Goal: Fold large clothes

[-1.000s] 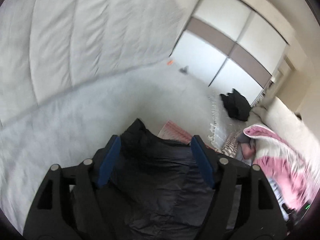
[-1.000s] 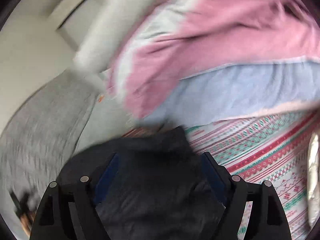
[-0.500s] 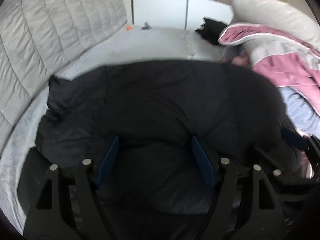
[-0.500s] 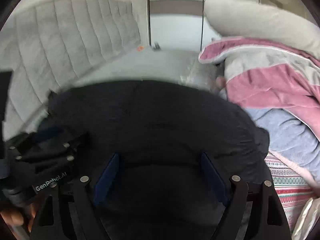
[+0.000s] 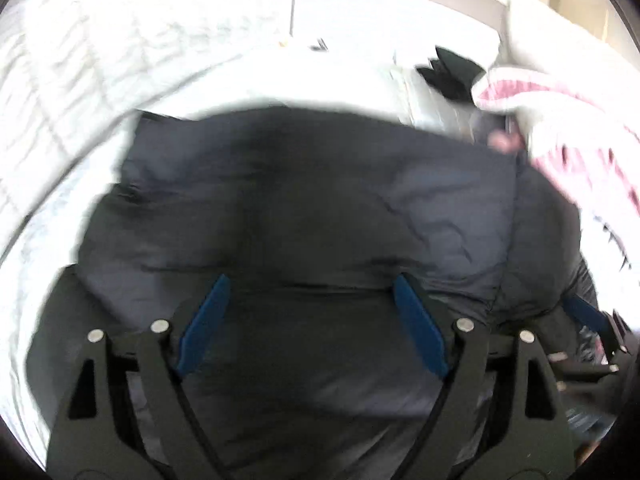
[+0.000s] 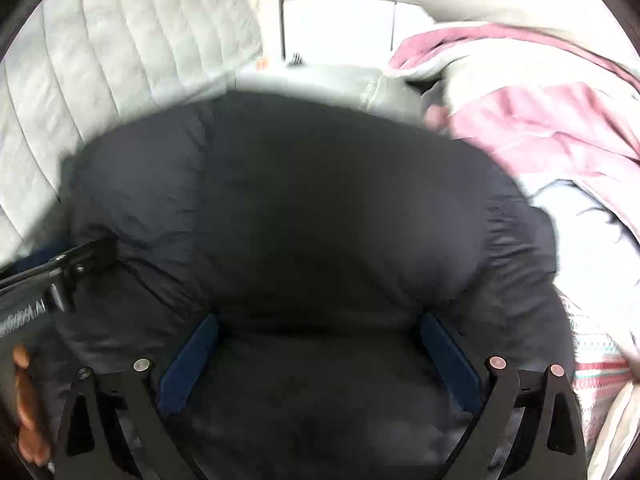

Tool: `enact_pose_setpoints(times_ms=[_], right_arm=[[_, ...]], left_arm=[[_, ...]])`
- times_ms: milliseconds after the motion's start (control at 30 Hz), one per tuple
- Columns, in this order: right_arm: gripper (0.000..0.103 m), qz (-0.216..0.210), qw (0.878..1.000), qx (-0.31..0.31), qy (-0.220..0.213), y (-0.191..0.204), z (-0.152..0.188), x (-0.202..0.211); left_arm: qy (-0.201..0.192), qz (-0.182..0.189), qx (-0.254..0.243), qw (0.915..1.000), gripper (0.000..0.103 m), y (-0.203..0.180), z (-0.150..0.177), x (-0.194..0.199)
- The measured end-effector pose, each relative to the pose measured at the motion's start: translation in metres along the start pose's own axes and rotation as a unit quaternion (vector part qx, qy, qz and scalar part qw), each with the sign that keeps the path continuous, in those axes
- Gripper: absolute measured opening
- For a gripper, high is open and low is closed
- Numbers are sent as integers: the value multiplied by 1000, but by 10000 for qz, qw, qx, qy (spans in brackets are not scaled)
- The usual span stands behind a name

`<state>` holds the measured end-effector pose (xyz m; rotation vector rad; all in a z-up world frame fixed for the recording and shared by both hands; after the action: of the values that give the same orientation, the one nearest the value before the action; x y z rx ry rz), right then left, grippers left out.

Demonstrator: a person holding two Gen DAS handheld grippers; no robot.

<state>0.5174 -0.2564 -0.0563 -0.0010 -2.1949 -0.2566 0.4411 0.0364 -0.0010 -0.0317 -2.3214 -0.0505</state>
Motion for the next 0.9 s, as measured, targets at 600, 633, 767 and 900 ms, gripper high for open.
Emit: enact_pose_setpoints(times_ms=[600,633,767,900], right_arm=[[102,-1155,9304,-3369,873,-262,153,85],[102,-1349,9244,-3441,941,-266,156,83],[102,-1694,8935,-3994,1160,-286,175,71],[102,-2040,8545,-4558,1432,-286,197,55]], left_arm=[[-30,651,2381,9690,85,182,140,77],[52,685,2503,9657,85,192,149,71],[379,912,3324,9380,85,227,184,52],[395,1808,3899,9021,85,233,204,42]])
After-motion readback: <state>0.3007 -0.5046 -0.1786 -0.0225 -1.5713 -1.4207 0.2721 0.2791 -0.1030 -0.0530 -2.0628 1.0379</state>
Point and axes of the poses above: each gripper's, at about its wrist camera, not at the fingertips, and x roughly against the way its jaws point, y to its left, z to its underside, the point moved 4 cm from there along -x, roughly the way its jaws point, and after that the axes turned 11 degrees about -x, right-handed, at the moved point
